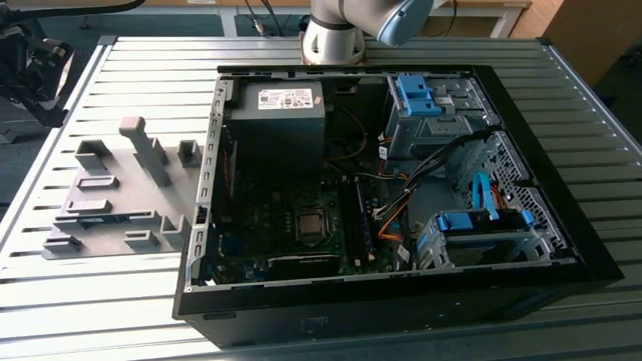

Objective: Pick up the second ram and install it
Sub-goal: 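Pick up the second ram and move it above second insertion slot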

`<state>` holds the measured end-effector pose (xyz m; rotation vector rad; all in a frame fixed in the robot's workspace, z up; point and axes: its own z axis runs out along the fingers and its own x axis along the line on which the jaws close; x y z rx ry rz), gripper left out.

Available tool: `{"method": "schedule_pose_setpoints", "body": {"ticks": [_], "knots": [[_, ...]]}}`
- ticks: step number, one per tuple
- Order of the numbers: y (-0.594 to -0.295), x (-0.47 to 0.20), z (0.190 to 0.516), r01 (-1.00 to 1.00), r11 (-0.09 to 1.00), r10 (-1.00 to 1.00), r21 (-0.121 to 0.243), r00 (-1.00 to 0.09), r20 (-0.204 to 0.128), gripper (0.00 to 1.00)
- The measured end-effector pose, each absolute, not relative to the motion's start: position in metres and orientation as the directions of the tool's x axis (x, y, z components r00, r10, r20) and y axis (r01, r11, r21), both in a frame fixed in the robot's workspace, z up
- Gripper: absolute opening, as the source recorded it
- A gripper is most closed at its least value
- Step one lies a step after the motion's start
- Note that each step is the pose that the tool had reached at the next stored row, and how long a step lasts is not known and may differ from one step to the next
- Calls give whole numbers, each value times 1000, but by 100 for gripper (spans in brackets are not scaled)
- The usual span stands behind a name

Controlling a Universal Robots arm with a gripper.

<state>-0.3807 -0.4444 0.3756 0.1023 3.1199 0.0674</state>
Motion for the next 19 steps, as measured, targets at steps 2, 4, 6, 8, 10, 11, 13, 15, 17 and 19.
{"method": "schedule_pose_setpoints", "body": {"ticks": [2, 4, 6, 8, 10, 11, 13, 15, 17, 19], "knots": [[-444, -381, 376, 65, 997, 66, 44, -998, -18, 11], [-444, -381, 376, 63, 997, 64, 44, -998, -18, 11], [-444, -381, 376, 48, 998, 49, 44, -999, -18, 11], [-444, -381, 376, 19, 999, 20, 44, -1000, -18, 11], [-444, -381, 376, -12, 999, -11, 44, -1000, -18, 11], [-444, -381, 376, -28, 999, -27, 44, -999, -18, 11], [-444, -381, 376, -59, 997, -59, 44, -998, -18, 11], [-444, -382, 376, -91, 995, -91, 44, -996, -18, 11], [-444, -382, 376, -121, 992, -120, 43, -993, -18, 11], [-444, -382, 376, -149, 988, -148, 42, -989, -18, 11]]}}
